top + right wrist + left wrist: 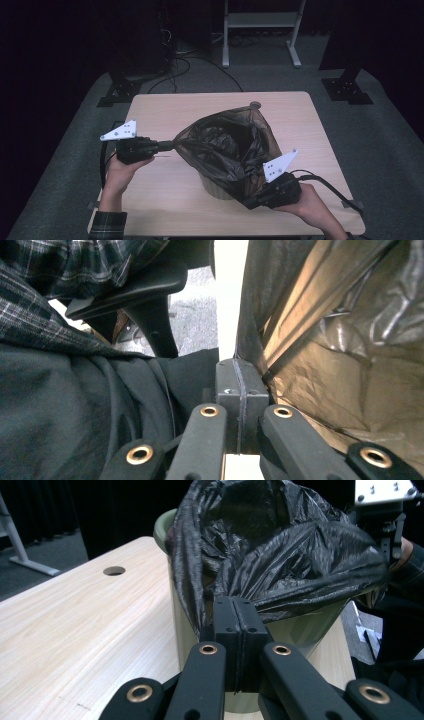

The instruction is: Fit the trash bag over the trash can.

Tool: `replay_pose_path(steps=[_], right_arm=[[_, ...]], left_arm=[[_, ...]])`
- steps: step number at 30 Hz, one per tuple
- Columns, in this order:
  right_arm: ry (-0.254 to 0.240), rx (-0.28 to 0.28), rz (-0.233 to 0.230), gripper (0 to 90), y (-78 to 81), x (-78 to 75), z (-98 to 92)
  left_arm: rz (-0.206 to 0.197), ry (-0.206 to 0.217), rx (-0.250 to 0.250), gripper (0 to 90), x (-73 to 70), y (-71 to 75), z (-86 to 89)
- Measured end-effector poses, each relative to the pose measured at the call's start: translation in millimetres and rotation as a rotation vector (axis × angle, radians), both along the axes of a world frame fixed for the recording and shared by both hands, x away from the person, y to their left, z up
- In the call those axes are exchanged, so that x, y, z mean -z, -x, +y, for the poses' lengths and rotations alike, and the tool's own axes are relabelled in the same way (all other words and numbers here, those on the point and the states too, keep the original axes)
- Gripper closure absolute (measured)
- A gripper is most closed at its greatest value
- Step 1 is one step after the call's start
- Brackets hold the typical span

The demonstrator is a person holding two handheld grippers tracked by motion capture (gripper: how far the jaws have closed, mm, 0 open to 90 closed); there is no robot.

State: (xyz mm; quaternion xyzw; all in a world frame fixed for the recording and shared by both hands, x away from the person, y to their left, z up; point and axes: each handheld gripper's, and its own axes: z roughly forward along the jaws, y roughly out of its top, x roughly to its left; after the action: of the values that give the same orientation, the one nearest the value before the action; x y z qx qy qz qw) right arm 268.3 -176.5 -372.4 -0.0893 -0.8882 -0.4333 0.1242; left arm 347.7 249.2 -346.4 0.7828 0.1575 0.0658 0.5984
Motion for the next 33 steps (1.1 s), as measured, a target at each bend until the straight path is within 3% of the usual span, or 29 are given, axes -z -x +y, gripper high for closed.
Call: replay_pose_path(steps=[4, 9, 14, 17, 22, 26, 28, 33], right_arm=[[0.015, -0.018, -0.009, 90.0, 1.7, -1.3, 5.5], [0.04, 0.022, -0.026, 90.0, -4.1, 0.3, 2.9], [0.055, 0.043, -0.024, 90.0, -8.7, 5.4, -1.4], [0.092, 0.056, -0.038, 90.0, -10.5, 9.2, -0.7], [0.107, 0.062, -0.053, 89.9, -11.9, 10.0, -0.3], [0.051, 0.071, -0.083, 74.5, -10.7, -0.1, -4.7], [0.005, 0.084, -0.086, 72.4, -9.9, -10.3, -11.2], [-0.093, 0.119, -0.147, 69.1, -5.7, -42.4, -29.3]], left_arm=[[0.005, -0.015, -0.029, 89.5, 0.7, -1.2, 4.5], [0.016, -0.083, -0.057, 89.5, 9.4, -9.7, -5.0], [0.033, -0.116, -0.063, 89.5, 18.1, -18.1, -14.6], [0.038, -0.173, -0.079, 89.6, 21.8, -20.7, -20.1], [0.037, -0.17, -0.095, 89.5, 22.0, -23.6, -20.5], [0.026, -0.164, -0.095, 89.6, 18.1, -23.4, -20.8], [0.024, -0.163, -0.094, 89.5, 17.4, -23.6, -21.3], [0.021, -0.153, -0.094, 89.5, 18.8, -24.8, -23.5]])
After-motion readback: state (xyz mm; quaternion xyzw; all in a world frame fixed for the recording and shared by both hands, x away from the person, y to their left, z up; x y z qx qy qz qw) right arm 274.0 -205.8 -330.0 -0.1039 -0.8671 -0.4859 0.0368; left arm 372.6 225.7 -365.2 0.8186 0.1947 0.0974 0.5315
